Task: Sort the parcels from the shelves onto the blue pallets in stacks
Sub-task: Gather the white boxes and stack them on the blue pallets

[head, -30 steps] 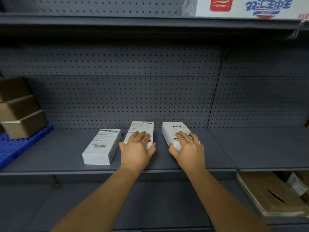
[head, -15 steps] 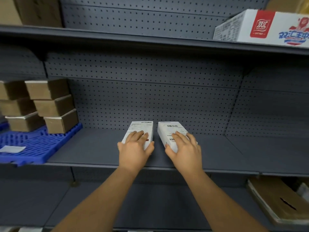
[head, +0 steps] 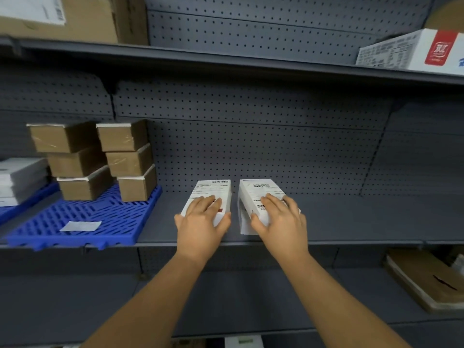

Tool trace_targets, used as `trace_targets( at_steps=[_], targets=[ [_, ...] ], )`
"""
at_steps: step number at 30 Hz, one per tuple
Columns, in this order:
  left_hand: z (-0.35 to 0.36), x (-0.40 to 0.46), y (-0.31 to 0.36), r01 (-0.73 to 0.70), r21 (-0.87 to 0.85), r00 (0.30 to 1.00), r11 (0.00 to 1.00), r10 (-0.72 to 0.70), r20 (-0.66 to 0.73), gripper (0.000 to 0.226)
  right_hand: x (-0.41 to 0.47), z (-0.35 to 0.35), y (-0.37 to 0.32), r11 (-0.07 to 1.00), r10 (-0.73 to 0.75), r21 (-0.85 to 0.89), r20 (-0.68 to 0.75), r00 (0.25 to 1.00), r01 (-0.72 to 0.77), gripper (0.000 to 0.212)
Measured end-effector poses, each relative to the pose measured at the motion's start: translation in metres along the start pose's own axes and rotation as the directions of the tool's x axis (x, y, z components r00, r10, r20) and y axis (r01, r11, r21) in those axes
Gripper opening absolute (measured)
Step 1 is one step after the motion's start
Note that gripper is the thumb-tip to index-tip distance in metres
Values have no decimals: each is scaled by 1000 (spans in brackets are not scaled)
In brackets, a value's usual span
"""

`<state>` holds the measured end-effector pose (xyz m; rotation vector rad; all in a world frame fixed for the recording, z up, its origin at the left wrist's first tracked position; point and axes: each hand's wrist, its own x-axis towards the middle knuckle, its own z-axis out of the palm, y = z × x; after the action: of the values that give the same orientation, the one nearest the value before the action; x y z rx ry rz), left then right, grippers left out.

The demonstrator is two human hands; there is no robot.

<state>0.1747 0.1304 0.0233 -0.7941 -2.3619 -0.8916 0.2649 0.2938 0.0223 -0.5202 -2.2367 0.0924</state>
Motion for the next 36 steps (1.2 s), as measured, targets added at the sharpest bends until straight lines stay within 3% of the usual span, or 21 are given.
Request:
trace_targets(
  at_steps=[10,26,36],
  targets=[
    [-26,36,-83,-56,-37,996,998,54,-72,48,14,47,-80,997,-71,-24,-93,993,69,47],
    [-85,75,-192,-248,-163,967,955,234,-101,46,22,71,-201,990,43,-126,-192,980,-69,48],
    [-188,44,-309,-360,-228,932,905,335,-141,46,-30,56,-365,970,98,-193,-242,965,-146,48]
  ],
)
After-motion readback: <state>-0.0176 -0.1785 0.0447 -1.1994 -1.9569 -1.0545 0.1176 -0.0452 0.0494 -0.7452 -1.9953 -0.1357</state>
